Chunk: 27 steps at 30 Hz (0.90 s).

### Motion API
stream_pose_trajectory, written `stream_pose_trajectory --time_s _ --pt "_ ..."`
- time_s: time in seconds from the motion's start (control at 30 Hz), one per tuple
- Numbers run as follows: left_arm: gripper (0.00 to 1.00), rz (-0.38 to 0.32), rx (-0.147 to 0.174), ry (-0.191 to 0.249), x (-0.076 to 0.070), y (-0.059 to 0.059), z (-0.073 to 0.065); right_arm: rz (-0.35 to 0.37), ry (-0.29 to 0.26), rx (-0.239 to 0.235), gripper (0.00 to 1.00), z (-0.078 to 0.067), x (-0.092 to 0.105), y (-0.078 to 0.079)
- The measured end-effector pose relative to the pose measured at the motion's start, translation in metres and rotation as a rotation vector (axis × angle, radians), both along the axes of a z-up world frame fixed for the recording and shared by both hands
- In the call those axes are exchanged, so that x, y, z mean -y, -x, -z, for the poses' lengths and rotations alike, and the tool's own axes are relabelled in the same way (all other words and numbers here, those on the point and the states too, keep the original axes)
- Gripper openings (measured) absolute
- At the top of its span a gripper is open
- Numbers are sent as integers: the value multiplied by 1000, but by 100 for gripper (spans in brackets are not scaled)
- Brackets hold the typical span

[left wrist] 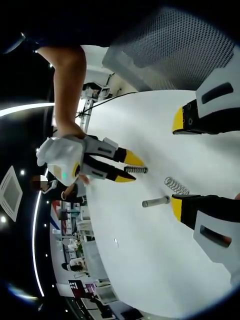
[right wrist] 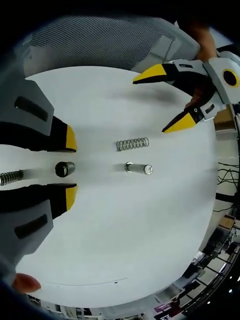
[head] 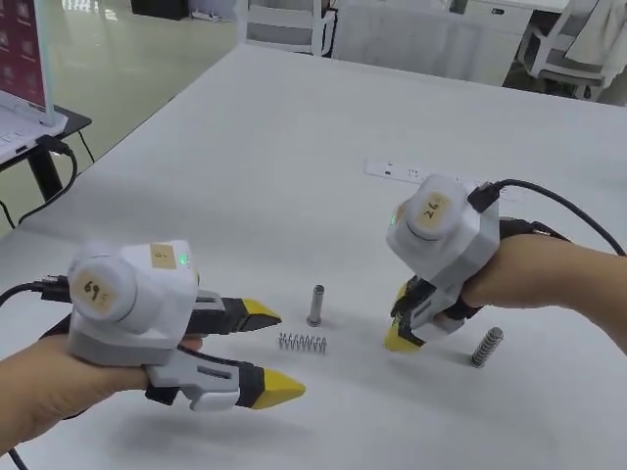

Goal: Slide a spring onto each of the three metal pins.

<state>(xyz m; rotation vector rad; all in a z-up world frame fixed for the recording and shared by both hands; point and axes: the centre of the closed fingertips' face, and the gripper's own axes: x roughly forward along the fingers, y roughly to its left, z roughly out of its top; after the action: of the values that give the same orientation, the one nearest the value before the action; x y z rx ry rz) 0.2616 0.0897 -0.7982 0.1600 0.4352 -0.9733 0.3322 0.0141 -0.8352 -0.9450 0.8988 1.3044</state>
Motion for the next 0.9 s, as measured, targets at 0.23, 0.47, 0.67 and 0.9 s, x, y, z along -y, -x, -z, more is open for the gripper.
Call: stream_pose_trajectory --time_s 0.23,0.47,0.67,0.9 --pt "42 -6 2 1 -1 0 0 -28 -10 4 23 -5 -13 4" --pt "42 -8 3 2 -2 -1 0 -58 -10 1 23 -5 -25 11" --pt "42 -10 7 4 -3 -1 -1 -86 -14 -2 24 -3 -39 17" --pt "42 -9 7 4 -2 -1 -1 -106 -16 -11 22 -1 -51 24"
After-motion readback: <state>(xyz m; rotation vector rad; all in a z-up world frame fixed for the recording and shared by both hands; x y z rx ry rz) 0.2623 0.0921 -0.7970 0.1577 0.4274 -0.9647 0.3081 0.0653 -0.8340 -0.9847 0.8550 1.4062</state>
